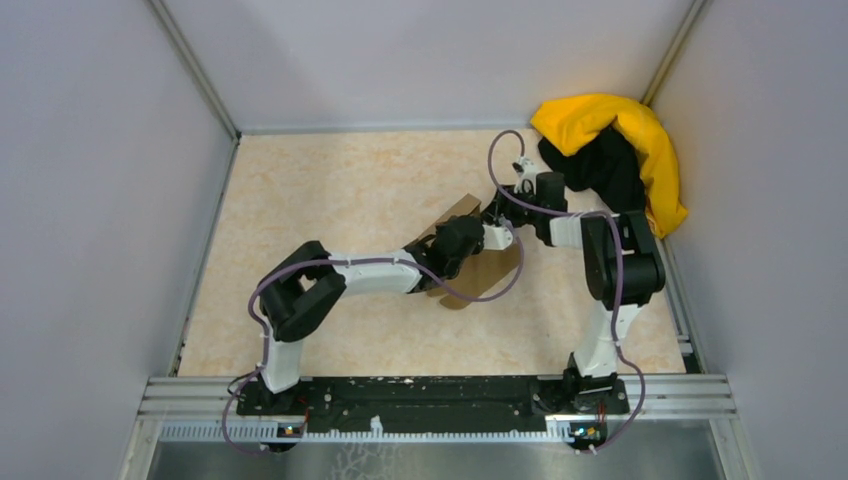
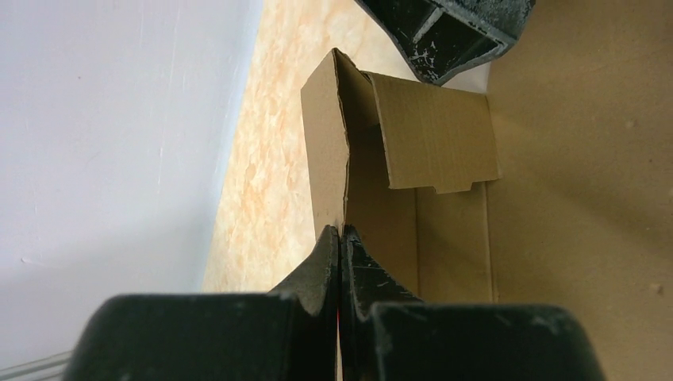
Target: Fold the paper box
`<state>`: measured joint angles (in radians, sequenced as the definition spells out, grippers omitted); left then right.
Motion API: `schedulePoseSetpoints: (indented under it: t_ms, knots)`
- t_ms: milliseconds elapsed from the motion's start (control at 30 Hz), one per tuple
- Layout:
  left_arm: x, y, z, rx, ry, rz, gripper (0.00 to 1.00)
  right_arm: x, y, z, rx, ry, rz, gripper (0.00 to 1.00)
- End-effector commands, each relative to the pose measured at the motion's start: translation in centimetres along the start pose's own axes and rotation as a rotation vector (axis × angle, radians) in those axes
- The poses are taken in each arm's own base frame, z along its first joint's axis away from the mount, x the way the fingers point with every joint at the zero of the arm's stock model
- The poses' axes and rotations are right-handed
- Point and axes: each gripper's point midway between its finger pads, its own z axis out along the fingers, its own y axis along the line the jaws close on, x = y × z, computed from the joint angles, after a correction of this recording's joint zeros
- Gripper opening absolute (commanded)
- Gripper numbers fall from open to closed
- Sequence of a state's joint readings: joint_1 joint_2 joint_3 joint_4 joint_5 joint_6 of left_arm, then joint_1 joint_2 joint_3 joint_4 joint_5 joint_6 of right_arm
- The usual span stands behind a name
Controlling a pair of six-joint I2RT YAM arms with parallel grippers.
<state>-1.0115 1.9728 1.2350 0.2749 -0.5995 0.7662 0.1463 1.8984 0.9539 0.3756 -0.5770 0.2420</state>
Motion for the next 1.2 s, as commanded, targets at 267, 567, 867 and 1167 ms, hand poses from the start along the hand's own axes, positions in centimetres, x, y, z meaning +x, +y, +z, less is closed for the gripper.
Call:
schedulePoseSetpoints:
  t_ms: [267,567,867,1167]
  knots:
    - [-0.6,-5.5,-1.8,0.165,-0.052,-0.003,0.00,1.9,1.6,-4.3,-0.009,-0.035,0.033,0.63]
    - [-0.4,-4.7,-2.8,0.151,-0.064,-0.043,0.00,1.7,1.7,-5.8,-0.024,-0.084,0.063,0.98]
    - [-0.6,-4.8,-3.0,0.152,-0.067,-0.035,0.00,-1.3,1.8,-9.5,0.101,-0.302,-0.015,0.99]
    - [-0.8,-4.9,-3.3,0.161,-0.081,-0.045,0.00,-3.4,0.4,-12.2,0.197,-0.290,-0.087,0.92]
